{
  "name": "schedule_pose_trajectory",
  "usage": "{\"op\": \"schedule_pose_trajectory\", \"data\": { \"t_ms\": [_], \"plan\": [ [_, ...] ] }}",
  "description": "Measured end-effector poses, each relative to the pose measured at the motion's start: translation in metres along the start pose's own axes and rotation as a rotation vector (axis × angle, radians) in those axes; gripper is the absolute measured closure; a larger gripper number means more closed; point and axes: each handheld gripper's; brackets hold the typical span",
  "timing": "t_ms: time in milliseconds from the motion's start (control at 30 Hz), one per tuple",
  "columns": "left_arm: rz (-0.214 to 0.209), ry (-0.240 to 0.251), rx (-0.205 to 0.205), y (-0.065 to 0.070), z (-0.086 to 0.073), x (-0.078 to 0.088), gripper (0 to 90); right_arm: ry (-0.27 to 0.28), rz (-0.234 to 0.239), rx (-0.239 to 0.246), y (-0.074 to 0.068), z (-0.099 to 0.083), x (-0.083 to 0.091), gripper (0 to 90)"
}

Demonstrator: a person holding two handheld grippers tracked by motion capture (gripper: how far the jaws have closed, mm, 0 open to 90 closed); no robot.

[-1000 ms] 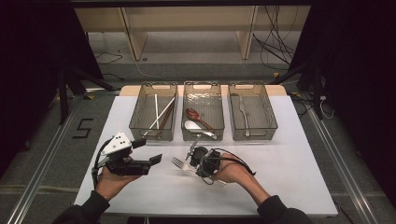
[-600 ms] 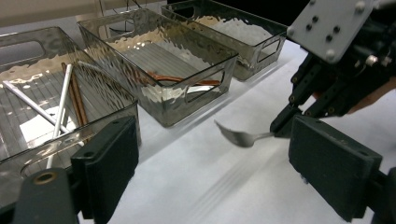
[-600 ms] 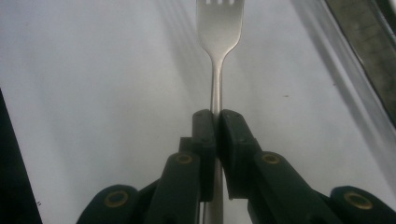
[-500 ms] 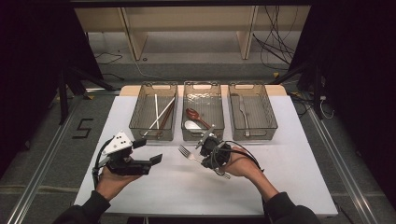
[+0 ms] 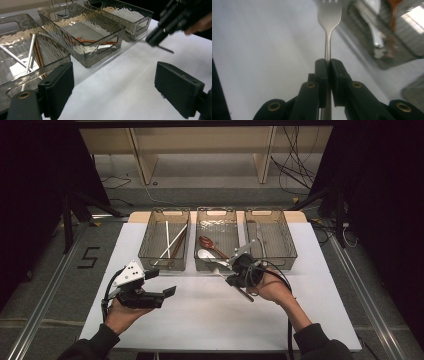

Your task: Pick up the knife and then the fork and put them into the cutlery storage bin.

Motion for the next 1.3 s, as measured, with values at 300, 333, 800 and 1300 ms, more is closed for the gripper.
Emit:
{"op": "schedule_pose_trajectory", "data": {
  "t_ms": [300, 333, 800, 1300],
  "plan": [
    [0.002, 0.014, 0.004, -0.001, 0.001, 0.002, 15.8, 0.118, -0.088, -0.09, 0.026, -0.011, 0.036, 85.1],
    [0.002, 0.014, 0.004, -0.001, 0.001, 0.002, 15.8, 0.131, -0.097, -0.102, 0.029, -0.013, 0.039, 85.1],
    [0.005, 0.013, 0.004, -0.002, 0.001, 0.002, 15.8, 0.22, -0.193, -0.229, 0.061, -0.04, 0.066, 85.1],
    [-0.001, 0.014, 0.005, -0.002, 0.0, 0.002, 15.8, 0.259, -0.282, -0.291, 0.089, -0.042, 0.084, 85.1]
  ]
}}
Point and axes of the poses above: each handheld gripper's, and its own axes: x roughly backward along the jaws, z roughly out of its top, y roughly to its right, and after that the axes turned 9 degrees about x, right-handed
